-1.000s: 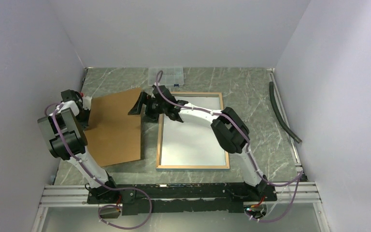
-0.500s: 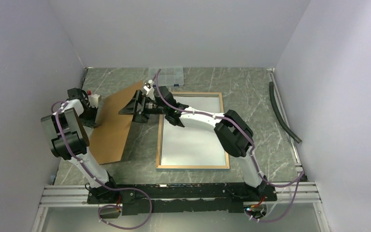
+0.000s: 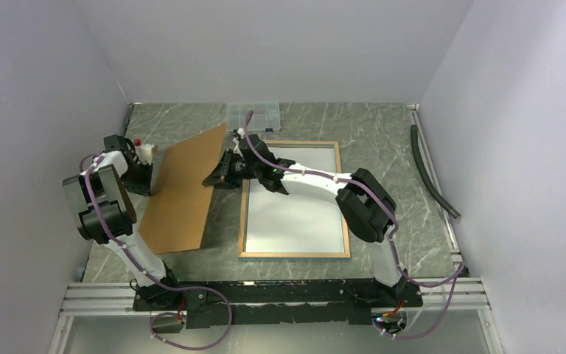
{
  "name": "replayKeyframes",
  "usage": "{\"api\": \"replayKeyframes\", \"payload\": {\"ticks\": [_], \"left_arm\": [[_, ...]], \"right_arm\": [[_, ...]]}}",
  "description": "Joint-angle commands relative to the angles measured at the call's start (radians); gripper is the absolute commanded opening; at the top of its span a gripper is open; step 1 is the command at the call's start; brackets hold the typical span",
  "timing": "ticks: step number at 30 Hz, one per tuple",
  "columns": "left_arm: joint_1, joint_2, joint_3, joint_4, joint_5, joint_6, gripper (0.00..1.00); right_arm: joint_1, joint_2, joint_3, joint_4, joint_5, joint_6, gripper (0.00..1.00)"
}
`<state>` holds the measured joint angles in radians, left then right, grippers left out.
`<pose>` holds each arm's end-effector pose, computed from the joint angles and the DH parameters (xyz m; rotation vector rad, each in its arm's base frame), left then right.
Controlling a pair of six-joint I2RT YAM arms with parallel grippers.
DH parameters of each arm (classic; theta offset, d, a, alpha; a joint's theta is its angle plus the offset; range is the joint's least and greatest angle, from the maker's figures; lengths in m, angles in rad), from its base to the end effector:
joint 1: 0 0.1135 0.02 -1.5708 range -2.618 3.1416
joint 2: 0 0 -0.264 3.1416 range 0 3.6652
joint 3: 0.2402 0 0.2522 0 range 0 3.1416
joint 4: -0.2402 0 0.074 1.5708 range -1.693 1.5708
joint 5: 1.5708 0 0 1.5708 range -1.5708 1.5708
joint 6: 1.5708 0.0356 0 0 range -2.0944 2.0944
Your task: Put the photo into the frame
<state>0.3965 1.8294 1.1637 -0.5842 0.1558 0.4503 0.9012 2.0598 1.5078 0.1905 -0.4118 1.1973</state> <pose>0.3265 0.1307 0.1610 0.1101 2.7840 -0.0130 0.2891 0.3882 0.2315 0.0112 2.3622 1.6440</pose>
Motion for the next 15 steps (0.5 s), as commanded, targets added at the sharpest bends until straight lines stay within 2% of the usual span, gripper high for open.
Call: {"api": "replayKeyframes", "payload": {"ticks": [1,3,9,15], "left_arm": [[-0.023,0.014,-0.013,-0.161,0.121,-0.037,0.26],[-0.023,0.002,0.018,-0.188,0.13,-0.045,0.3],[-0.023,-0.067,0.137,-0.29,0.166,-0.078,0.56],[-0.019,-0.108,0.209,-0.353,0.18,-0.115,0.61]], "right_arm": [[-0.006,-0.069,0.042,-0.066,0.055,-0.039,0.08],[-0.011,-0.082,0.051,-0.11,0.078,-0.061,0.0],[-0.015,-0.135,0.179,-0.373,0.193,-0.239,0.0],[-0.013,-0.269,0.265,-0.554,0.297,-0.406,0.0]]}}
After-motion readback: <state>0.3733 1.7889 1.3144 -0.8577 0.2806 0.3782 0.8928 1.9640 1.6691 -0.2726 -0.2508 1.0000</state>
